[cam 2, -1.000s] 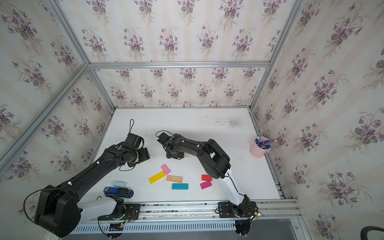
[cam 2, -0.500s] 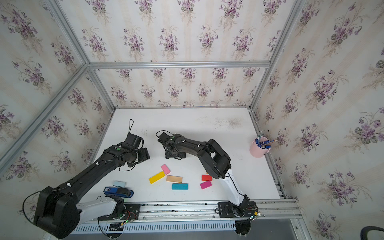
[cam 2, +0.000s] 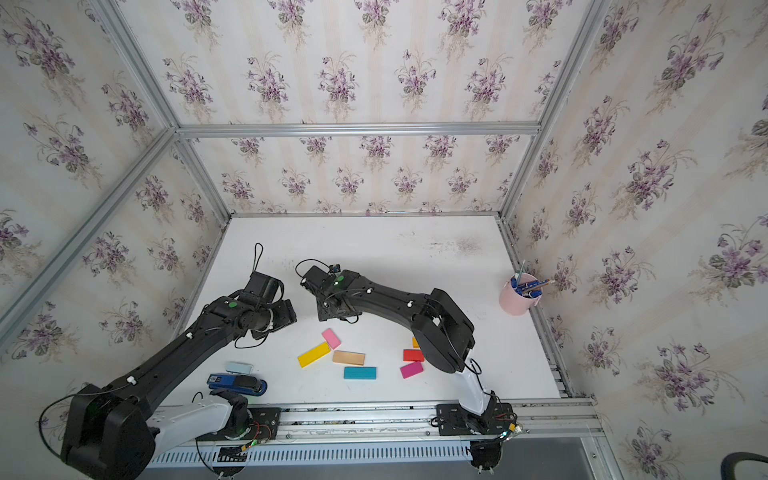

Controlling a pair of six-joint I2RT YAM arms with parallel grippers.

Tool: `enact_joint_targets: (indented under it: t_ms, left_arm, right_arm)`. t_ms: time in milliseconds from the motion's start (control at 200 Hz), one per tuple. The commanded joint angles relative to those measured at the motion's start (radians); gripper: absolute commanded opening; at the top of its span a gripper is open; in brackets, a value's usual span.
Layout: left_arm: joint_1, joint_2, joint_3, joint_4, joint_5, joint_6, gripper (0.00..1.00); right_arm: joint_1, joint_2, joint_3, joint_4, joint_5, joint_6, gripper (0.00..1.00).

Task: Assemble the letter h with building blocks
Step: Pick up the building block from the center of the board.

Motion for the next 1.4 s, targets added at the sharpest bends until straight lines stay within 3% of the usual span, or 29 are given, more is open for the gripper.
enact_joint_targets:
  t_ms: [0, 495, 1024, 1089, 1224, 1394]
  left_arm:
    - [0.023, -0.016, -0.025, -0.008, 0.0, -0.033, 0.75]
    - [0.056, -0.051, -0.058, -0.013, 0.019, -0.034, 0.75]
    - [0.057, -0.008, -0.036, 0.012, 0.049, -0.036, 0.73]
    - [0.056, -0.007, -0.035, 0.011, 0.049, -0.036, 0.73]
    - [0.056, -0.008, -0.027, 0.005, 0.042, -0.032, 0.74]
    - [0.056, -0.019, -0.013, -0.008, 0.035, -0.03, 0.74]
  right_arm:
    - [0.041, 0.005, -0.021, 0.021, -0.015, -0.036, 0.74]
    - [0.086, 0.128, -0.04, -0.031, -0.033, -0.013, 0.7]
    - [0.035, -0.066, -0.28, 0.008, 0.012, 0.043, 0.7]
    - [0.037, -0.101, -0.289, 0.057, -0.035, 0.028, 0.71]
    - [0.038, -0.111, -0.269, 0.141, -0.116, 0.026, 0.83]
    - [0.038, 0.04, -0.097, 0.011, -0.052, 0.086, 0.87]
